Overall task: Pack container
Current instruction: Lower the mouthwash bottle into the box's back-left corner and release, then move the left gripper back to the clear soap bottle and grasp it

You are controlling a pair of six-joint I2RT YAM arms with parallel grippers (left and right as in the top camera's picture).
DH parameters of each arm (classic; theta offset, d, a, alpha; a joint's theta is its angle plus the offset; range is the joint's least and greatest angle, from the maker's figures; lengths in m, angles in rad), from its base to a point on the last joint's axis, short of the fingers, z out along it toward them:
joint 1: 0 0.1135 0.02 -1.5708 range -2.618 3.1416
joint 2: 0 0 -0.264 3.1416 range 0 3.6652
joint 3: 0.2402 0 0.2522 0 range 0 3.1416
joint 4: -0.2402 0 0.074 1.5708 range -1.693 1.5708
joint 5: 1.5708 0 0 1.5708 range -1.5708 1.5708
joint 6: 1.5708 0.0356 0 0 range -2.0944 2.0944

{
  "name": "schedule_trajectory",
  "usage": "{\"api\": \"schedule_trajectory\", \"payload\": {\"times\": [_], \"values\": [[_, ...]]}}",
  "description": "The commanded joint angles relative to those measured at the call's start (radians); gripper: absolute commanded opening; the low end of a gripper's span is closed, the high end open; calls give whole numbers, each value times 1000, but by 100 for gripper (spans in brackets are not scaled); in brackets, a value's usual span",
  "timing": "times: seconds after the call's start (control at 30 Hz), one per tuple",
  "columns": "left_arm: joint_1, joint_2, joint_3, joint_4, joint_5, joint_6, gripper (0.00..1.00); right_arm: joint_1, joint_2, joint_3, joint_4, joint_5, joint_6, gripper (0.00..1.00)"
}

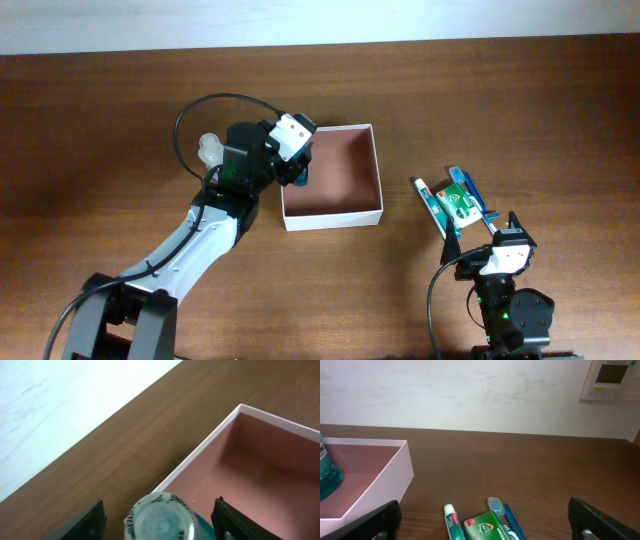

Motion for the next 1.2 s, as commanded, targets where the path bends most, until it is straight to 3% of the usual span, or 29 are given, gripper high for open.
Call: {"api": "schedule_trajectory", "payload": {"times": [0.0,0.4,0.53,0.63,0.73,0.93,1.17], "values": [[3,-56,15,2,-30,-8,70,6,-9,-5,-4,-12,0,99],[5,-255,19,-35,35,-133,69,6,-9,-5,-4,-12,0,99],[6,-310,19,-123,-187,-308,55,6,-9,-5,-4,-12,0,99],[18,-347,19,-257,-414,-495,51,6,-9,-5,-4,-12,0,98],[46,-374,19,-375,-494,-585,50,6,-9,-5,-4,-12,0,99],[125,-375,19,-435,-470,-622,58,6,-9,-5,-4,-12,0,99],[230,-375,19,-463,-366,-907,57,6,-9,-5,-4,-12,0,99]]}}
